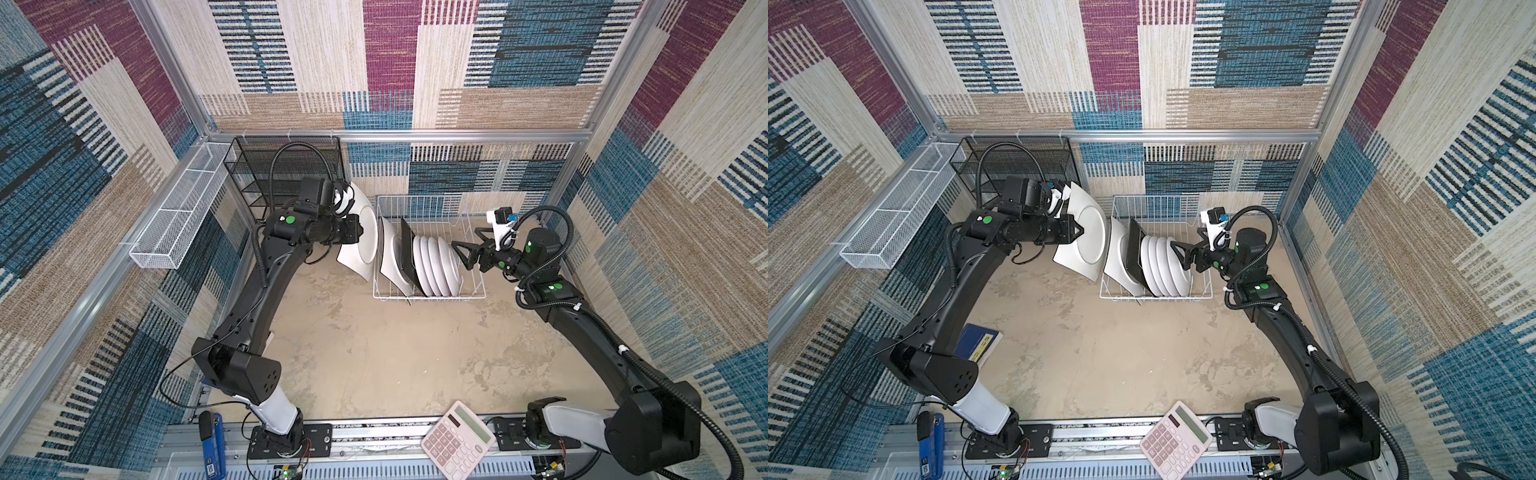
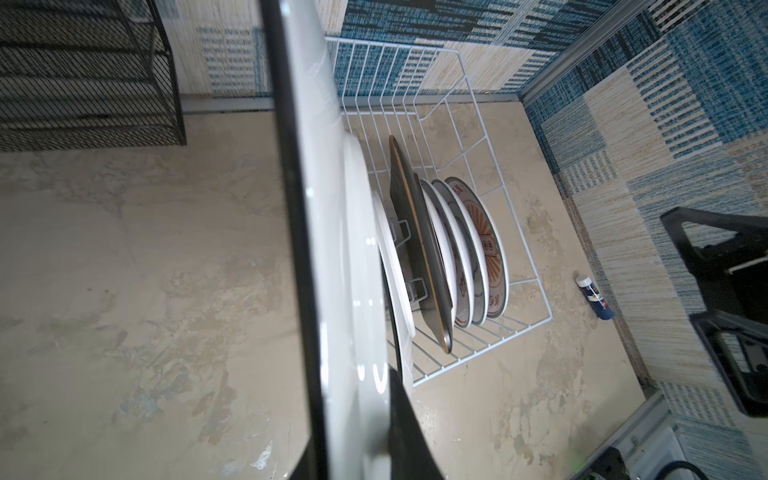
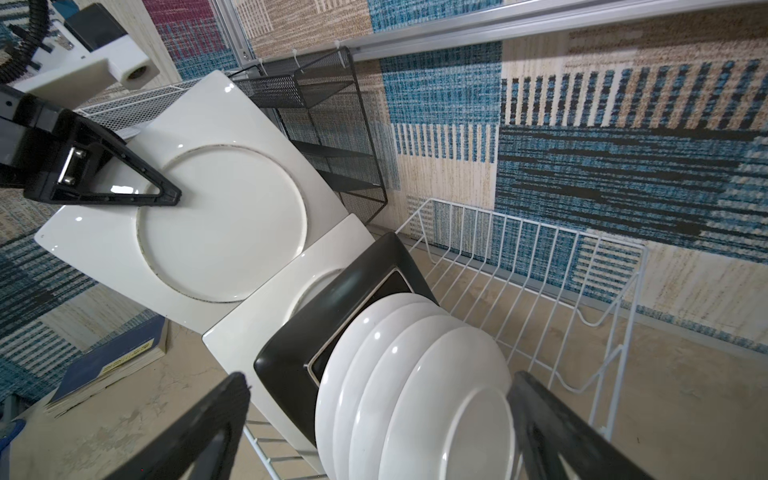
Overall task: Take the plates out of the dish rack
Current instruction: 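Lift the white square plate up out of the rack with the left gripper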
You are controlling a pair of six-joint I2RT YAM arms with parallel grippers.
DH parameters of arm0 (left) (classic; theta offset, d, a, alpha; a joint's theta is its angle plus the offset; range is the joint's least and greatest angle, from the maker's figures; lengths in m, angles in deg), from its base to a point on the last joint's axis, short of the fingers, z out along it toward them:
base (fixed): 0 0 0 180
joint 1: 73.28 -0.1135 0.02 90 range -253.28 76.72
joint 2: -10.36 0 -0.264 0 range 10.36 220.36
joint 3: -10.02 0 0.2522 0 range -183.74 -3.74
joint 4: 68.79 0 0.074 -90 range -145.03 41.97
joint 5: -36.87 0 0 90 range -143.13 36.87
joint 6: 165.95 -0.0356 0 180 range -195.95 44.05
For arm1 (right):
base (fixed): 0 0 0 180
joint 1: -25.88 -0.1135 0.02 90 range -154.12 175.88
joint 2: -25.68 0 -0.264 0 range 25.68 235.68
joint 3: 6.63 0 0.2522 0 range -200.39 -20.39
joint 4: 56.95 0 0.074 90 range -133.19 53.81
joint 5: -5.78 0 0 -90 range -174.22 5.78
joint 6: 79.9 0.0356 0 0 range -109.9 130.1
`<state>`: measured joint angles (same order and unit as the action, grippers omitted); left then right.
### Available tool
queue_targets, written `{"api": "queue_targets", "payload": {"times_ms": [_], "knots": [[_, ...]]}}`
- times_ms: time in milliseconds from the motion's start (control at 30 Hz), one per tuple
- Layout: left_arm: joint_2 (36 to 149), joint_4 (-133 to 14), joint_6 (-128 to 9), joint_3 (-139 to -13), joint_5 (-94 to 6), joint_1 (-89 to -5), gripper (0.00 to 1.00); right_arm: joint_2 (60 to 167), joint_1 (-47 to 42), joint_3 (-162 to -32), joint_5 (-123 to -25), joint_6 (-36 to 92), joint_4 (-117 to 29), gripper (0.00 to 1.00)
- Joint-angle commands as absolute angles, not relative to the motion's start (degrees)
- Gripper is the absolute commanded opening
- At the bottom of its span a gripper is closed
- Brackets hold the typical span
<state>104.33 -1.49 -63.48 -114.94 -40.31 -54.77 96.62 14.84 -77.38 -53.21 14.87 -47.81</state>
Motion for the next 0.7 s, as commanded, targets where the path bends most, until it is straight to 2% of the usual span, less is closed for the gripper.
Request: {"api": "queue_targets", "payload": {"times_ms": [0, 233, 367, 667], "knots": [[102.14, -5.82, -70.98, -116.79, -43.80, -54.88, 0.00, 97.96, 14.72, -79.74, -50.75, 19.32, -46.68, 0.99], [97.41, -11.04, -82.70, -113.01, -45.33, -54.65, 0.00, 103.11, 14.72, -86.28, -49.45, 32.00, -45.06, 0.99], [91.60, -21.90, -88.80, -104.21, -46.11, -54.55, 0.00, 106.88, 14.78, -93.23, -52.16, 36.57, -37.76, 0.99], [80.88, -42.95, -108.95, -85.03, -41.47, -52.83, 0.00, 112.46, 14.73, -100.75, -43.01, 51.04, -39.05, 0.99]]}}
